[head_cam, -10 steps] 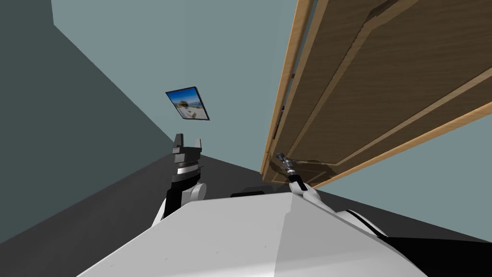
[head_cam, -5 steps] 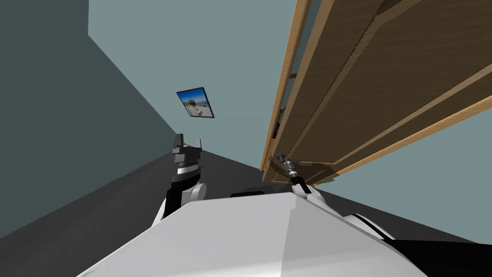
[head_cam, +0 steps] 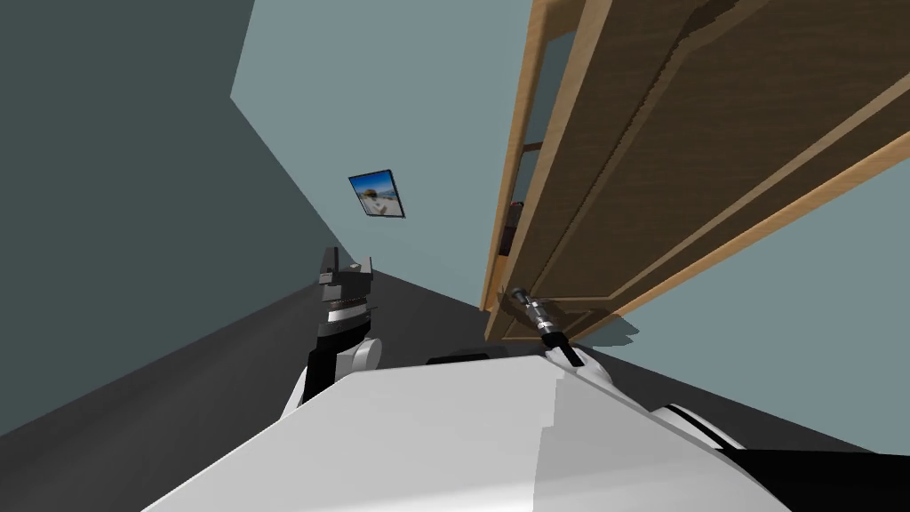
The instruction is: Pull the door open
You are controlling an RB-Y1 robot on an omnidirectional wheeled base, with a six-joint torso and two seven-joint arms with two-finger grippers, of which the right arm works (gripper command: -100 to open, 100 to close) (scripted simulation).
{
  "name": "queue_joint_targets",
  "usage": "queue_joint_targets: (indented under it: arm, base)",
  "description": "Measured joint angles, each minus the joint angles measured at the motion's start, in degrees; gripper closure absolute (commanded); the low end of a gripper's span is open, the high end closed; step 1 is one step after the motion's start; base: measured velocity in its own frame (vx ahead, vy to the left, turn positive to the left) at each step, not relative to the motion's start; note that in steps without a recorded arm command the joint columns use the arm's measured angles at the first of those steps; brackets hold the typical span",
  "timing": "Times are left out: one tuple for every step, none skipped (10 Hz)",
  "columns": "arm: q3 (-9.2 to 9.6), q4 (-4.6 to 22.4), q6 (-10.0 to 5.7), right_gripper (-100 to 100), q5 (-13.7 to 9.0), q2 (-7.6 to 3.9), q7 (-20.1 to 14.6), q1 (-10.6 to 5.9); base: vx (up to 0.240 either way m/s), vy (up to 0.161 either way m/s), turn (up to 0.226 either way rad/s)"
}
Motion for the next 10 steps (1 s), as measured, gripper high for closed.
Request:
queue_joint_targets:
  arm:
    - [0.37, -0.4, -0.58, 100, -0.2, -0.70, -0.4, 0.86]
    - [0.94, 0.3, -1.78, 100, -0.2, -1.13, -0.9, 0.94]
    - [1.47, 0.3, -2.82, 100, -0.2, -1.63, -1.4, 1.49]
    - [2.03, -0.2, -3.63, 100, -0.3, -2.21, -1.8, 2.30]
    - [2.66, 0.0, -4.69, 100, -0.4, -2.76, -2.3, 2.89]
    - [3.30, 0.3, -5.91, 100, -0.4, -3.40, -2.8, 3.48]
    - [3.86, 0.1, -6.84, 100, -0.5, -4.03, -3.3, 4.23]
    - [4.42, 0.1, -7.77, 100, -0.5, -4.59, -3.9, 4.77]
    - [4.60, 0.2, -7.91, 100, -0.5, -4.54, -4.0, 4.93]
    - [4.64, -0.3, -8.29, 100, -0.7, -5.08, -4.1, 5.83]
  base:
    - [-0.201, -0.074, 0.137]
    - [-0.186, -0.062, 0.112]
    - [-0.205, -0.078, 0.128]
    - [-0.196, -0.072, 0.163]
    - [-0.179, -0.051, 0.154]
    - [-0.183, -0.059, 0.115]
    - [-0.189, -0.070, 0.119]
    - [-0.084, -0.029, 0.026]
    - [-0.167, -0.039, 0.214]
    - [-0.199, -0.088, 0.154]
